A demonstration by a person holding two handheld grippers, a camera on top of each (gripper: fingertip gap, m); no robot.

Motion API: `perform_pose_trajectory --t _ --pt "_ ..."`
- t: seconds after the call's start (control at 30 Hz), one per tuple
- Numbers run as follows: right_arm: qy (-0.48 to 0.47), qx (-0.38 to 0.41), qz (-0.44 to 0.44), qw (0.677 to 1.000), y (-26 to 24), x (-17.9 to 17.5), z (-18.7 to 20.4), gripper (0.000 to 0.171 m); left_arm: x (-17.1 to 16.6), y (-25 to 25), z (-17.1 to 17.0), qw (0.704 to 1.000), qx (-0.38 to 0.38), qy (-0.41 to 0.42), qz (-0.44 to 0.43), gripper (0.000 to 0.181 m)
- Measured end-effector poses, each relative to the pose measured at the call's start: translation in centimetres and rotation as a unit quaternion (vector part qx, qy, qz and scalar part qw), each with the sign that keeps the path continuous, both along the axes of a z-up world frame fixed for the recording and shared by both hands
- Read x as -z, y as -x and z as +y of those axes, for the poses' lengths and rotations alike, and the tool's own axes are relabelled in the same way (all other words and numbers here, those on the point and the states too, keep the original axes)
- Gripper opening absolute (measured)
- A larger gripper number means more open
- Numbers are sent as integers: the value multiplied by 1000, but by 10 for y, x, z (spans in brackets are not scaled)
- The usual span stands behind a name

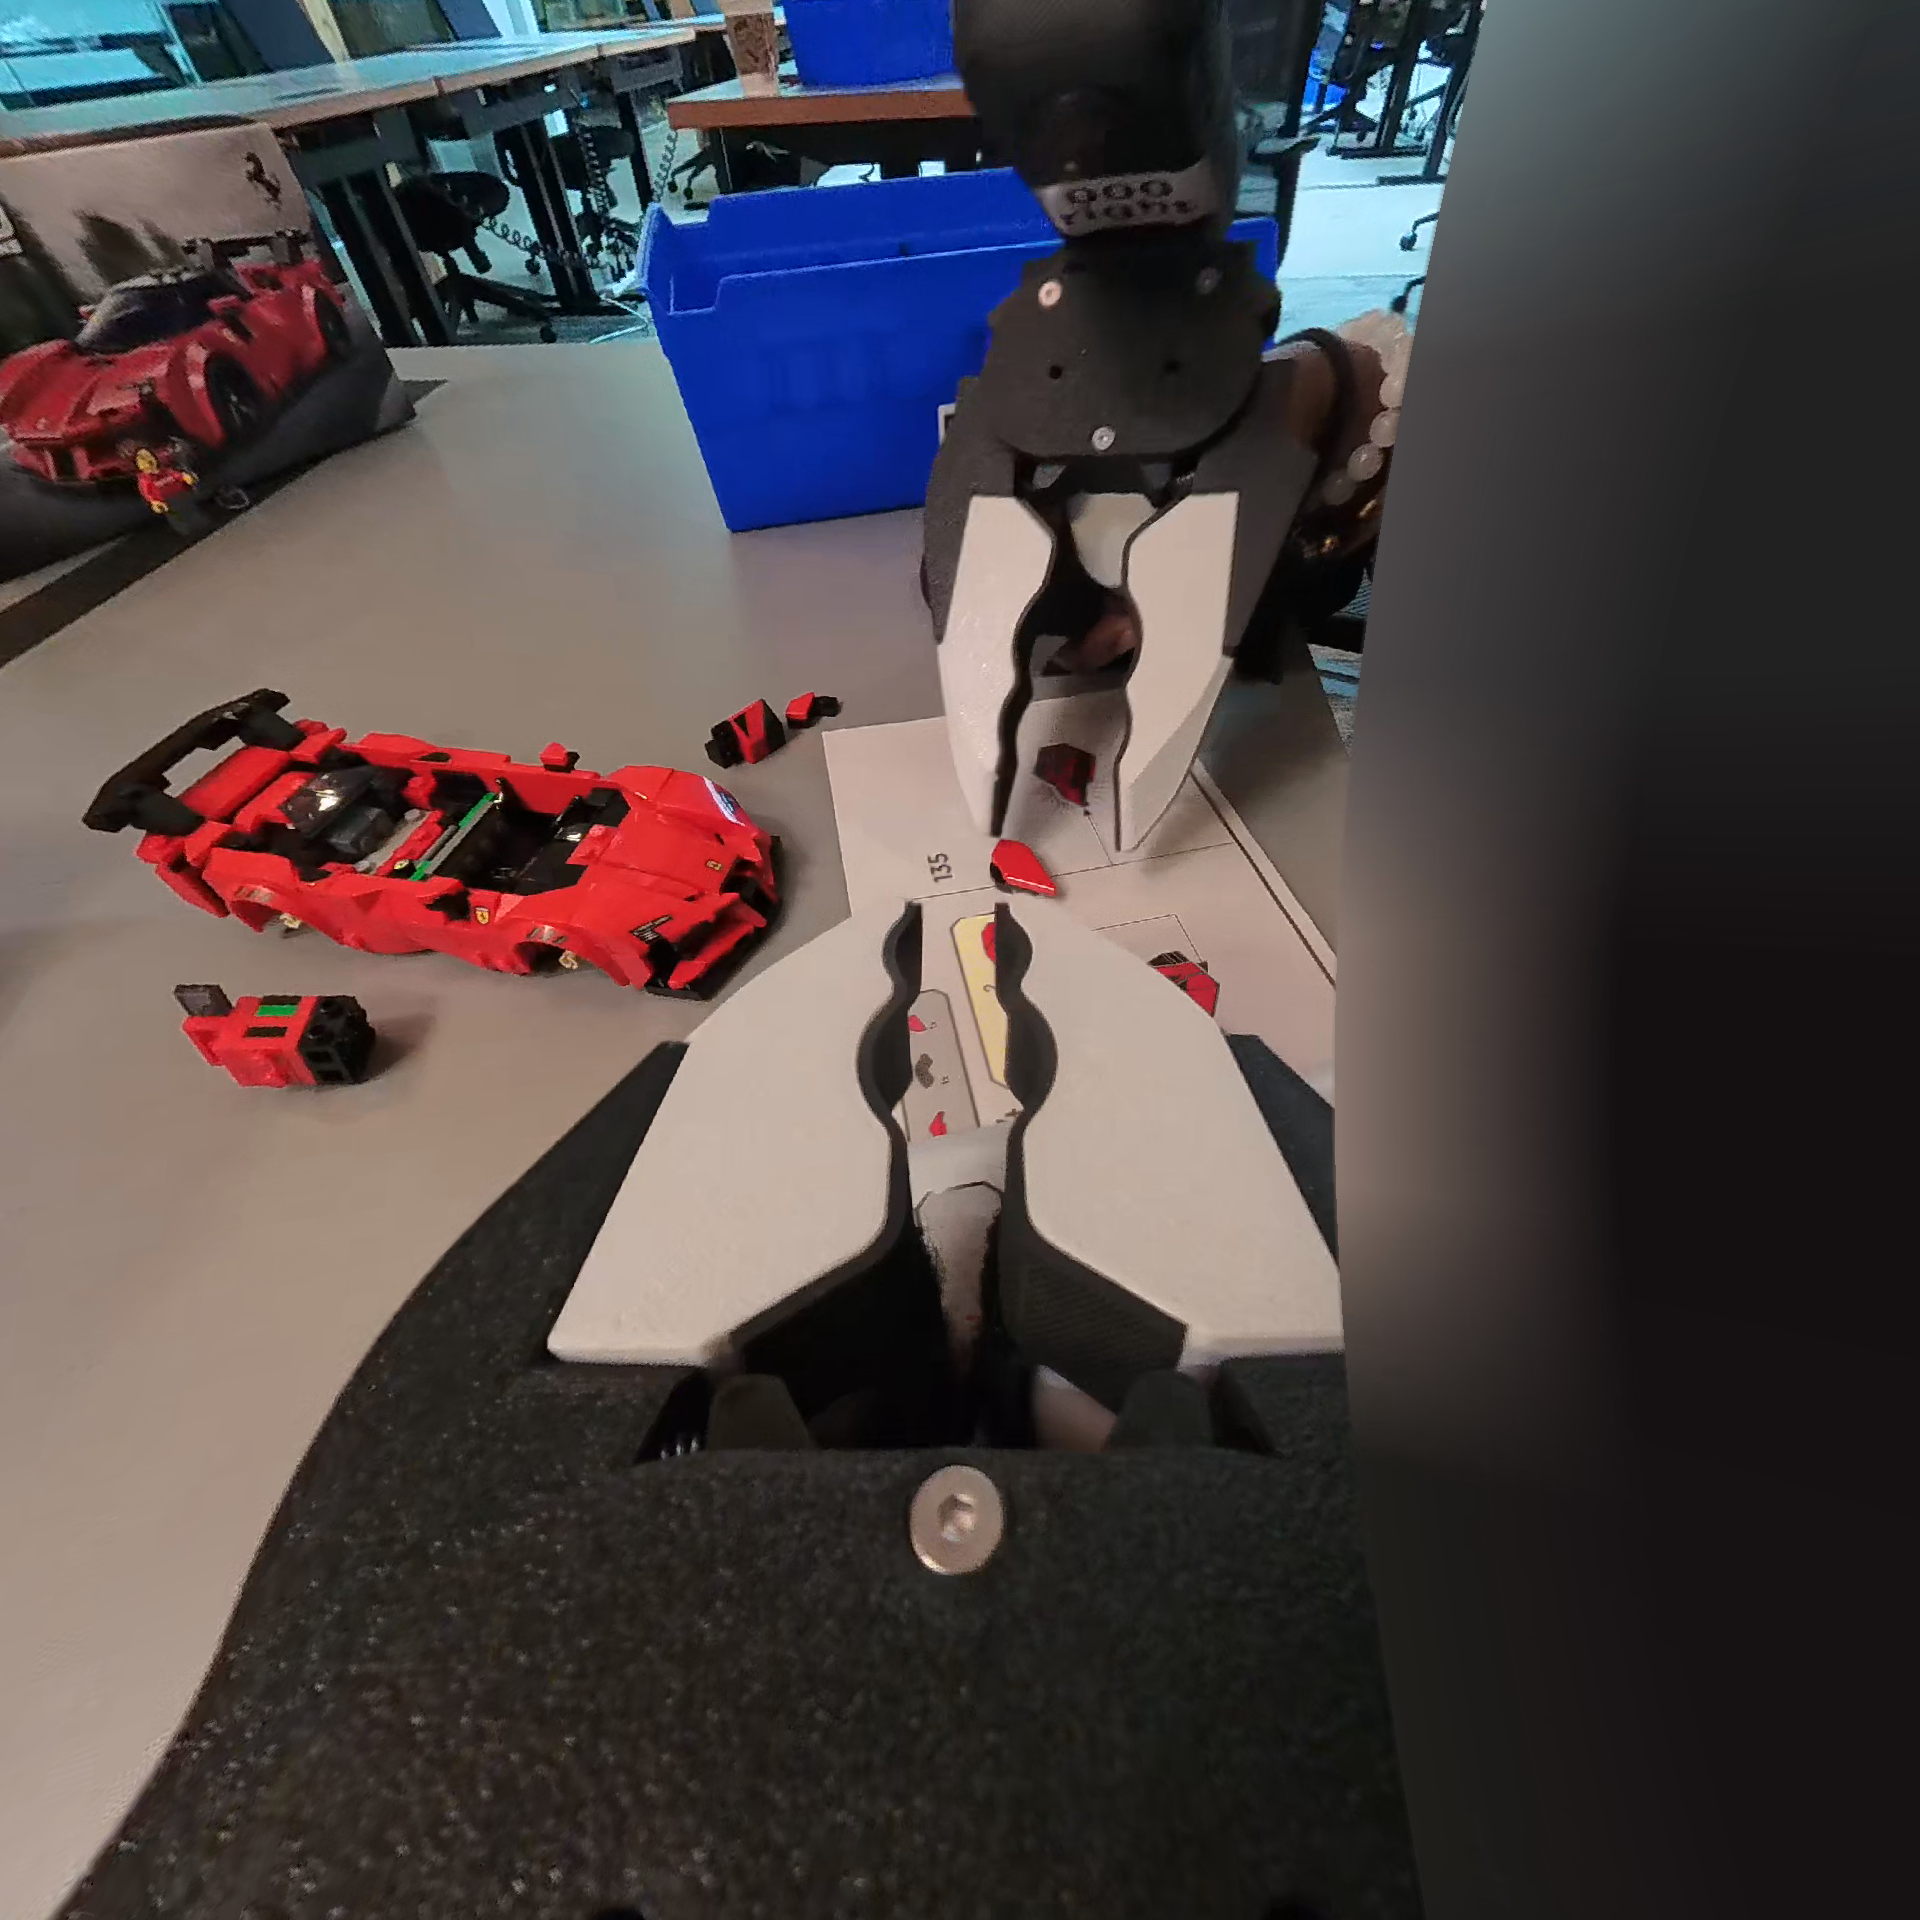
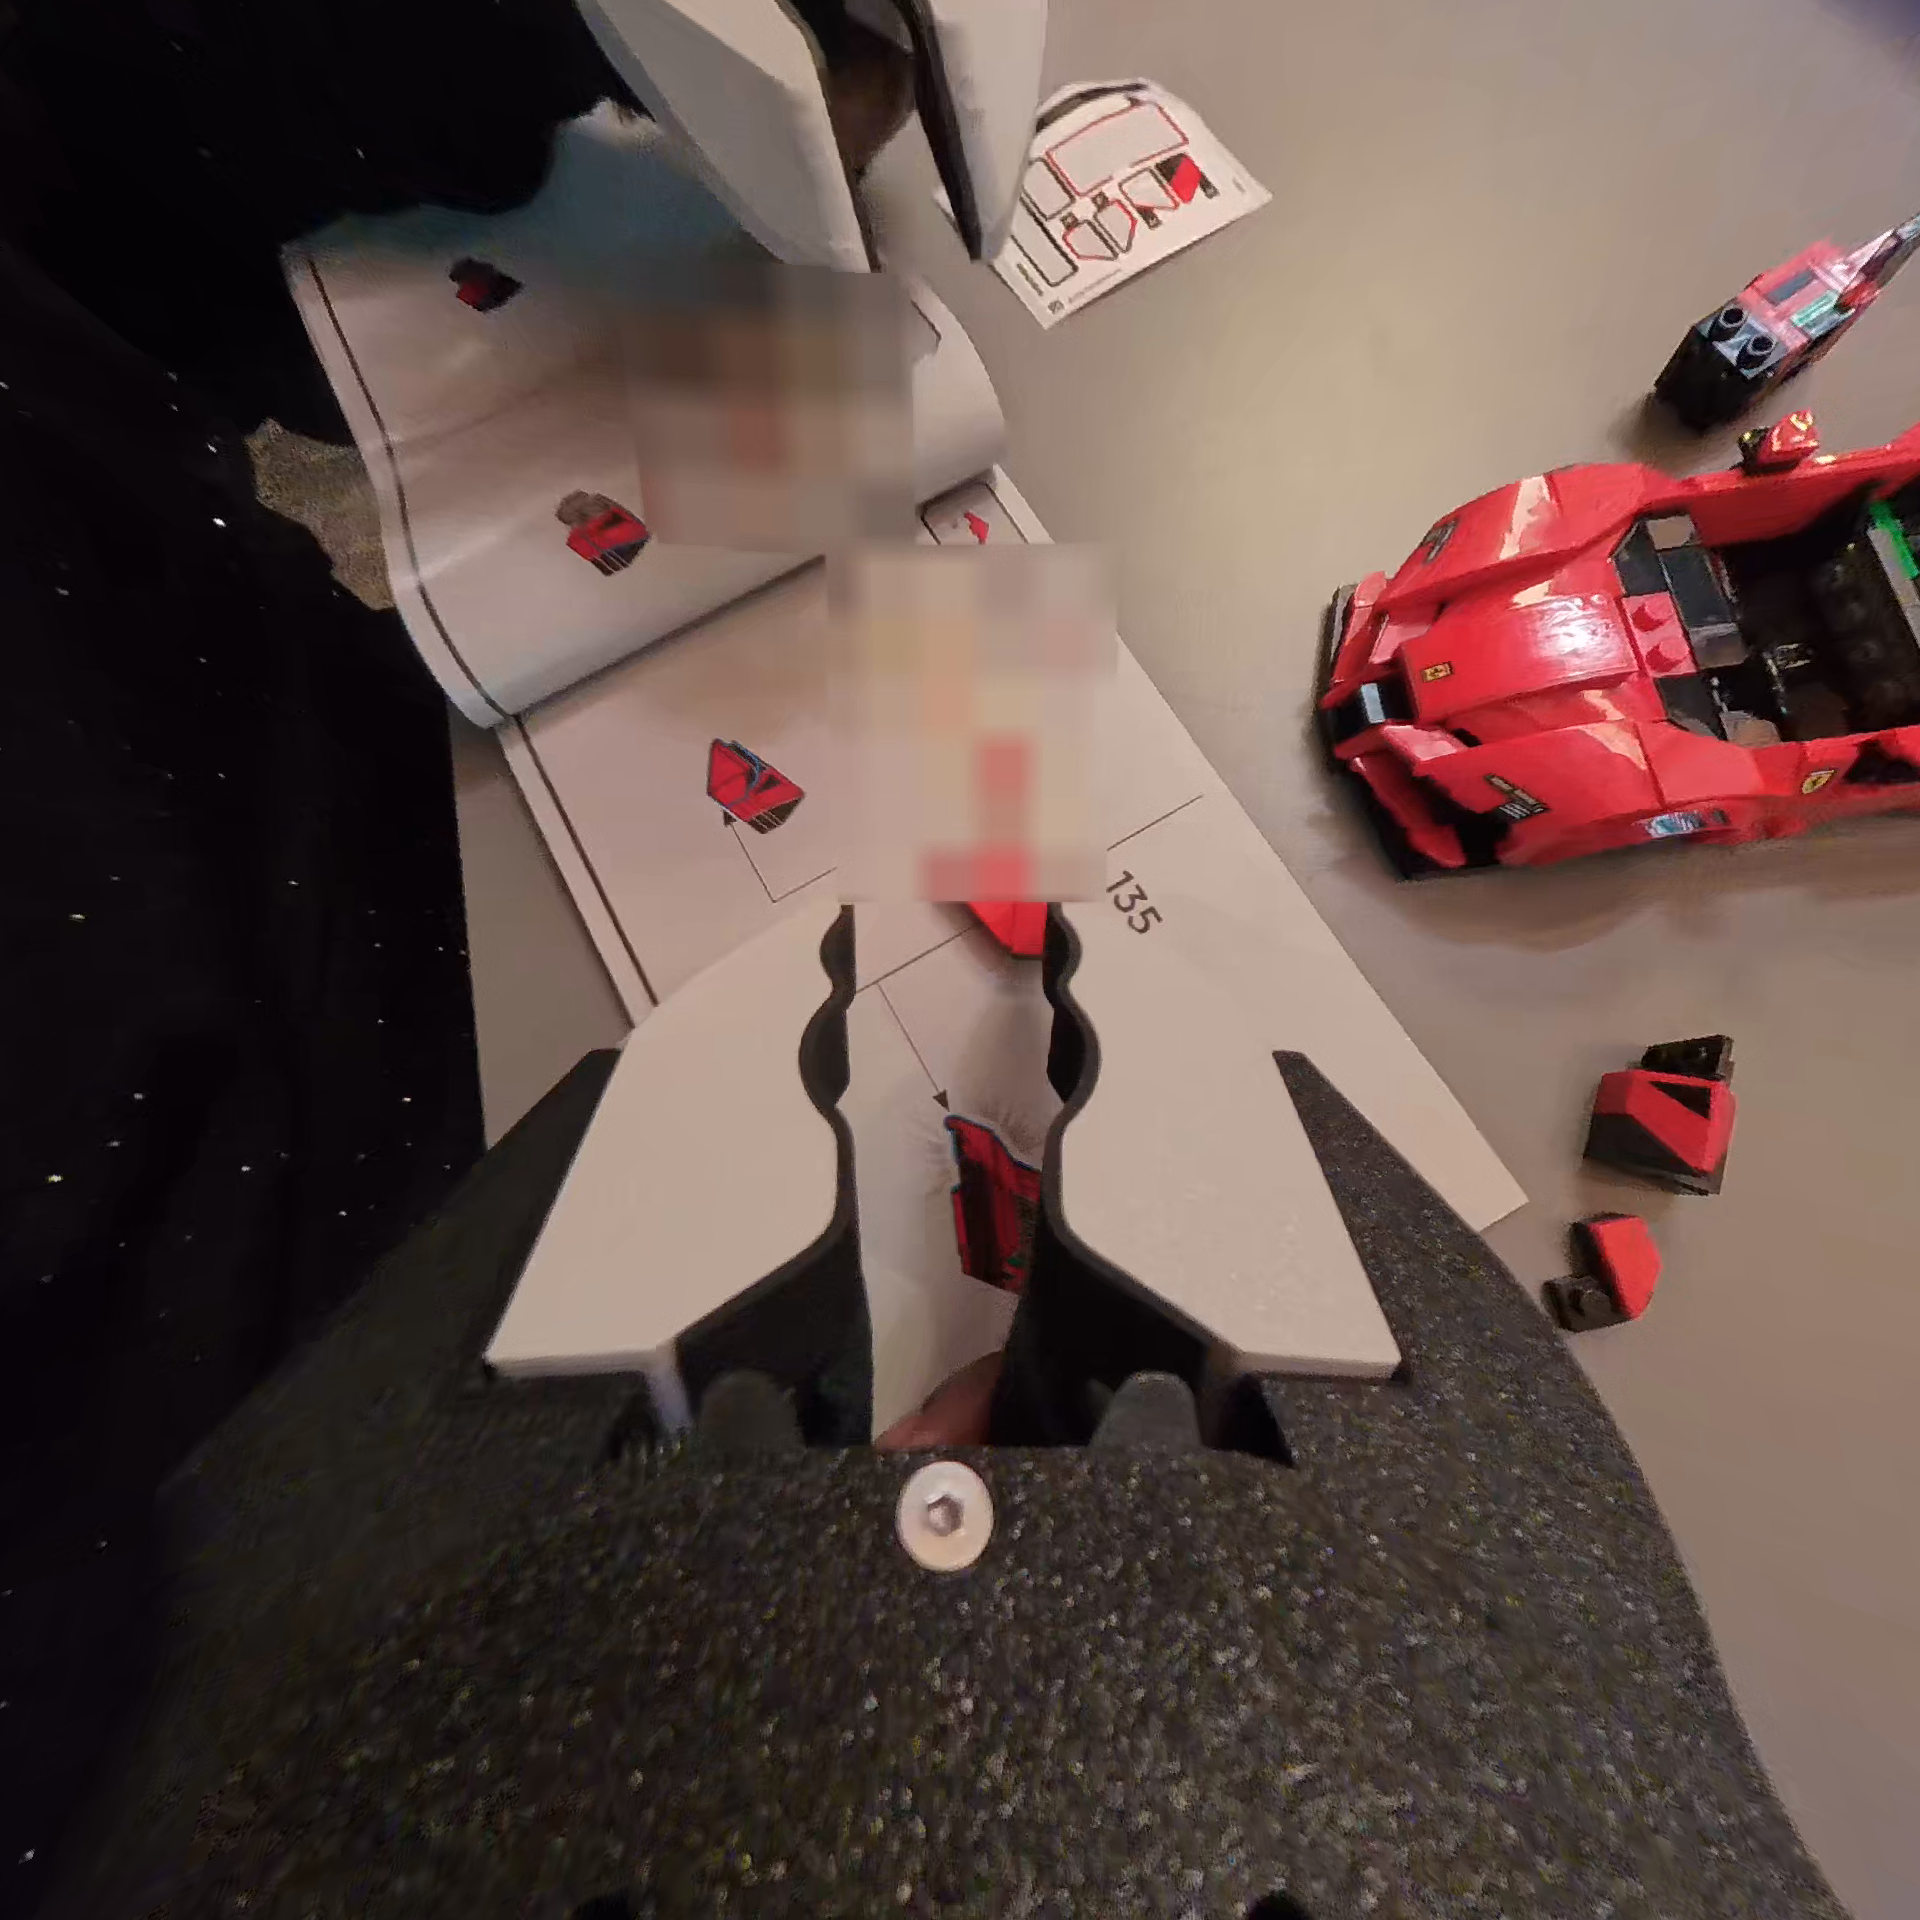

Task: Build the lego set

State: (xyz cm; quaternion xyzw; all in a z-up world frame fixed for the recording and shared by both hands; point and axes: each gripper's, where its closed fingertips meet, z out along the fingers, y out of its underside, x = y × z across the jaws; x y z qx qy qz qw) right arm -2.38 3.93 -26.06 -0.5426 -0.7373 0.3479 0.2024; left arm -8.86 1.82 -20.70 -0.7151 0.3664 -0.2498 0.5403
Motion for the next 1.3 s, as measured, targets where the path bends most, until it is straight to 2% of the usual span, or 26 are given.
perform_pose_trajectory --t 0.13,0.43,0.6,0.7,0.77,0.8,0.87,0.93,1.0,1.1,1.17,1.2,1.3 --pt "8 14 2 1000 -1 0 -2 42 2 -1 0 1000 1 2 3 13" --pt "24 3 -9 1000 4 4 -5 44 5 -2 1 1000 1 6 9 13" --pt "61 -13 -4 998 -1 -2 -15 31 4 0 2 1000 -4 6 3 14" --pt "42 15 20 999 -2 -12 -4 38 4 1 3 1000 -6 7 0 14" --pt "23 40 66 997 -2 -28 9 34 3 1 2 1000 -7 5 -3 11" --pt "18 55 109 992 -2 -42 17 31 2 1 2 1000 -5 2 -6 5" --pt "27 92 224 970 -7 -78 33 27 -3 4 3 1000 -13 -10 -19 4" --pt "64 129 361 921 -21 -121 48 34 -12 9 4 998 -26 -28 -44 3" --pt "80 154 461 870 -39 -146 61 50 -23 15 5 995 -39 -44 -78 4" --pt "3 188 493 849 -49 -144 75 71 -38 29 9 987 -72 -71 -122 5" --pt "-40 165 500 849 -46 -141 68 71 -47 35 9 982 -82 -96 -141 8" --pt "-49 150 499 852 -43 -138 63 66 -50 38 9 979 -89 -111 -146 11" --pt "-28 127 484 865 -39 -129 57 37 -52 43 11 975 -109 -139 -134 15"
